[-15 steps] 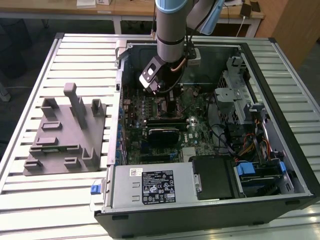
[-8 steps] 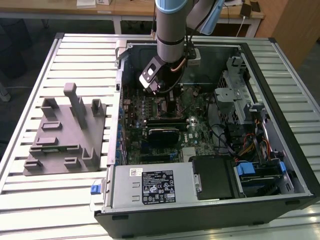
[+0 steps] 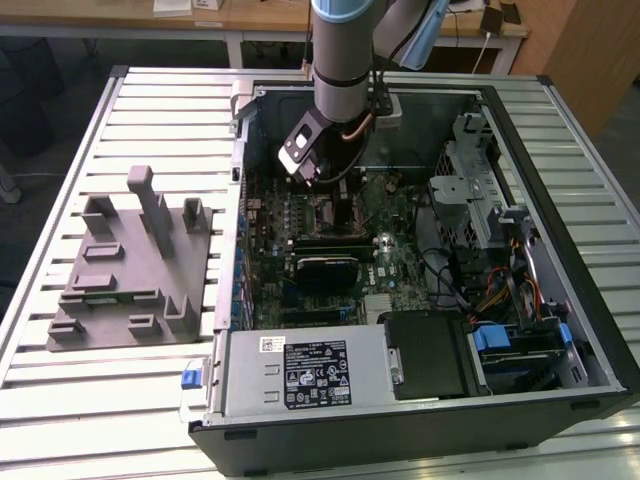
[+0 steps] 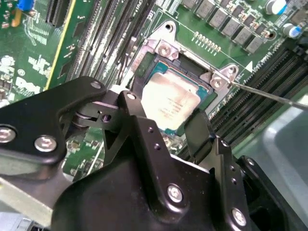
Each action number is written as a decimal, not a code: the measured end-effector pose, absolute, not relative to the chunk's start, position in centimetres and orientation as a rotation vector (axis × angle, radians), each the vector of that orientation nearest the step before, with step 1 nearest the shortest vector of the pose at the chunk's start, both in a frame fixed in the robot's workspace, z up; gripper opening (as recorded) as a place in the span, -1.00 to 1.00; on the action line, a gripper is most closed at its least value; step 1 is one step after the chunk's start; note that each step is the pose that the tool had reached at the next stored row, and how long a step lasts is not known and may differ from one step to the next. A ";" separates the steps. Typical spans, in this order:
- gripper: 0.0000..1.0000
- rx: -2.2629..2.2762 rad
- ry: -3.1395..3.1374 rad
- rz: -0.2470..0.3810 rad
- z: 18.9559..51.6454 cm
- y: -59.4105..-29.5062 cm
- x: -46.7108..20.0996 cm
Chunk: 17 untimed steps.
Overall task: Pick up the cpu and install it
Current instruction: 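Place the cpu into insertion slot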
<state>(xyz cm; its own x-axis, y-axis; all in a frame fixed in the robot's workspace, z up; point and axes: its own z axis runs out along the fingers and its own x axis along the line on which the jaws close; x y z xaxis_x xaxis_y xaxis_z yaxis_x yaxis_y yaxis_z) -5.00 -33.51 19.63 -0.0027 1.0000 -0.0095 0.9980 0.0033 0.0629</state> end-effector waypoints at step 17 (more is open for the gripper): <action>-0.16 2.182 2.188 0.059 20.4 -33.5 -5.0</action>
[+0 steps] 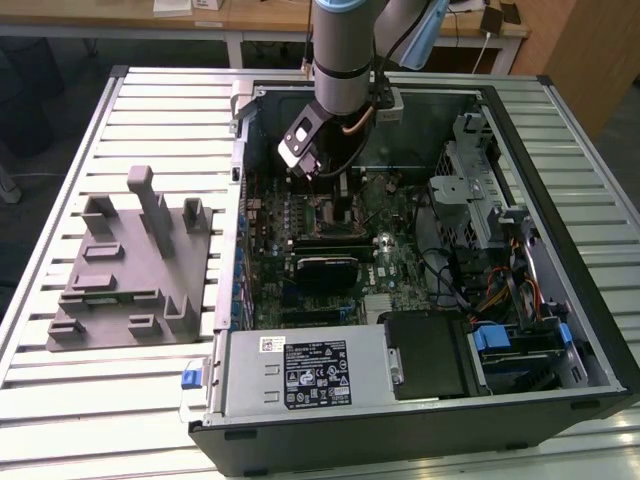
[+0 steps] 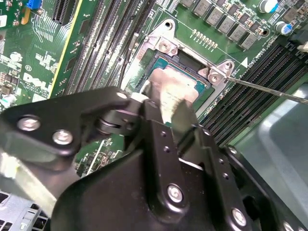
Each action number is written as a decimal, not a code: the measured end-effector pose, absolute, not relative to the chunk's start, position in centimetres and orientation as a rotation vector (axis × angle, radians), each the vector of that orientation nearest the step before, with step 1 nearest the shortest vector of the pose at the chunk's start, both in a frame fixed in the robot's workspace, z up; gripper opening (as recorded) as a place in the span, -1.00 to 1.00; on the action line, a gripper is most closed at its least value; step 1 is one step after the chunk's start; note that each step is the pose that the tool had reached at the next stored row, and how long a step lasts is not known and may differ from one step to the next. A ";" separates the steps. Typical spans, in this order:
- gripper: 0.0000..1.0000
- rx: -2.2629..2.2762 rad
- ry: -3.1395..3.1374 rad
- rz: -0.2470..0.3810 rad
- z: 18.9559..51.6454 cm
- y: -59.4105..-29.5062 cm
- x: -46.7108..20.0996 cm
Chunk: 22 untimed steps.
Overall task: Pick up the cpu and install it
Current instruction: 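Place the cpu into insertion slot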
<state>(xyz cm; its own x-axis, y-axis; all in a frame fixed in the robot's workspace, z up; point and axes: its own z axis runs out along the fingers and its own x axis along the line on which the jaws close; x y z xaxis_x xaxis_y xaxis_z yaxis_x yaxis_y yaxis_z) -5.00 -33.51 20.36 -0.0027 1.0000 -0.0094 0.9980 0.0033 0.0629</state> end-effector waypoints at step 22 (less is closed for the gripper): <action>-0.79 2.181 2.188 0.058 20.1 -33.5 -5.0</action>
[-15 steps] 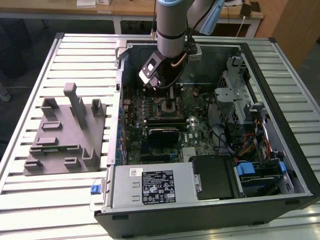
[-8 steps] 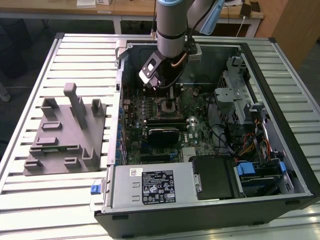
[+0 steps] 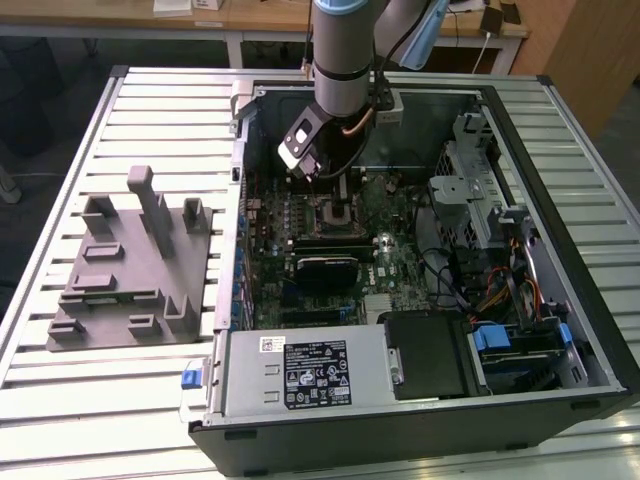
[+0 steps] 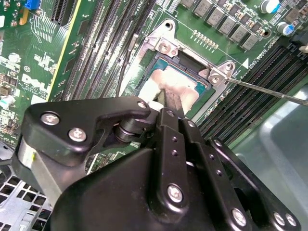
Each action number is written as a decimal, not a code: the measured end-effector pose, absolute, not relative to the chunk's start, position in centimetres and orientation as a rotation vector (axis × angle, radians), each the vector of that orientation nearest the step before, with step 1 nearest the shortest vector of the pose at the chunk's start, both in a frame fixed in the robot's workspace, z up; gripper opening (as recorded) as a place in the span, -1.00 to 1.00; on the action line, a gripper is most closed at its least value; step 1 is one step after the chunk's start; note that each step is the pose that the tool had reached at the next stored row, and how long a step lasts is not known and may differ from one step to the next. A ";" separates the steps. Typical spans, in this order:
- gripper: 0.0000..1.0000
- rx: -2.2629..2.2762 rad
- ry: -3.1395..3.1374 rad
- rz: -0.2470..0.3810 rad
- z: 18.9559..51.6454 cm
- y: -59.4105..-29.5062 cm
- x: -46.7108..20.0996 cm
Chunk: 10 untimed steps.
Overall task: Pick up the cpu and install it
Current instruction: 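Place the cpu into insertion slot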
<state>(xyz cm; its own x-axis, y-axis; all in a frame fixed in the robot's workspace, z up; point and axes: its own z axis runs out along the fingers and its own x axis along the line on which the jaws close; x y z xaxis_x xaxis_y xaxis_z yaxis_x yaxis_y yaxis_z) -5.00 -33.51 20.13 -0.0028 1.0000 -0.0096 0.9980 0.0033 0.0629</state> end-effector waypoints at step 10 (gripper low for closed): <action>-0.79 2.181 2.188 0.058 19.8 -33.5 -5.0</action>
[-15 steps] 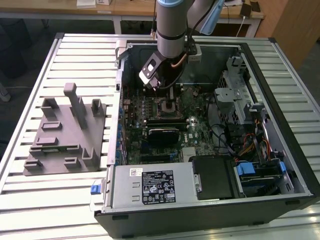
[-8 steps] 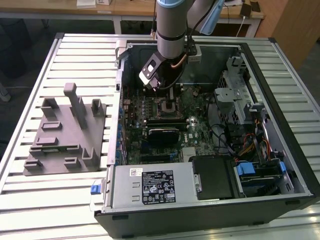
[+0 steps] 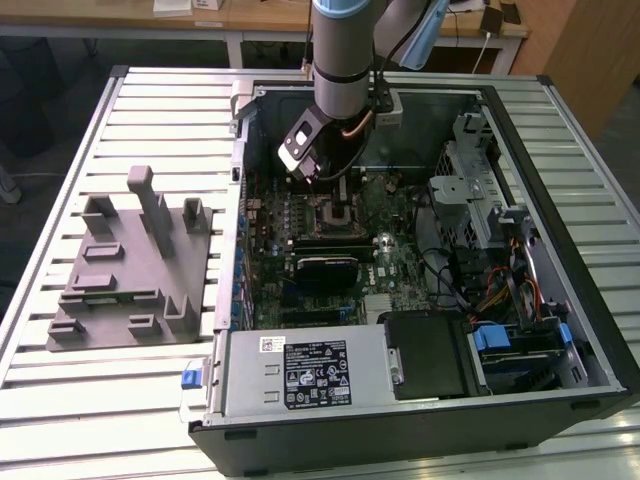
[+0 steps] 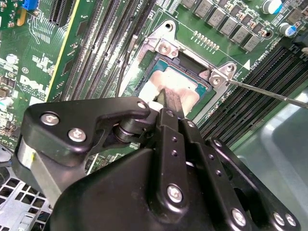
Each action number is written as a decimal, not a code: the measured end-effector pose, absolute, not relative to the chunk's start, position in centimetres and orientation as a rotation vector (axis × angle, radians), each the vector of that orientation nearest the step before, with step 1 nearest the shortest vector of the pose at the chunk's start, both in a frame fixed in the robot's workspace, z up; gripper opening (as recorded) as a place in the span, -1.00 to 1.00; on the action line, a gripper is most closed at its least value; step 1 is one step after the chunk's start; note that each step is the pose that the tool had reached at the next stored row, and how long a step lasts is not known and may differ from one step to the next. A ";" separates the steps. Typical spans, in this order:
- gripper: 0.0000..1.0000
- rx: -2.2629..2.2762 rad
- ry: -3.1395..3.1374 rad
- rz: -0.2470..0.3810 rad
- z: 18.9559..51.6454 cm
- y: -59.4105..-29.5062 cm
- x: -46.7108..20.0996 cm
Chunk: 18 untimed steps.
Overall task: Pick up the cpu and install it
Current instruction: 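Place the cpu into insertion slot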
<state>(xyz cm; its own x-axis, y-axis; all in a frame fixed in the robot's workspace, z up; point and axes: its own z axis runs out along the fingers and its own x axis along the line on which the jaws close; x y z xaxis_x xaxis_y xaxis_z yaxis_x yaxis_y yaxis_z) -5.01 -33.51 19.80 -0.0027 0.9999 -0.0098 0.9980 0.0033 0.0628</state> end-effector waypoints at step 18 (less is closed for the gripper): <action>-0.79 2.182 2.188 0.059 21.1 -33.5 -5.0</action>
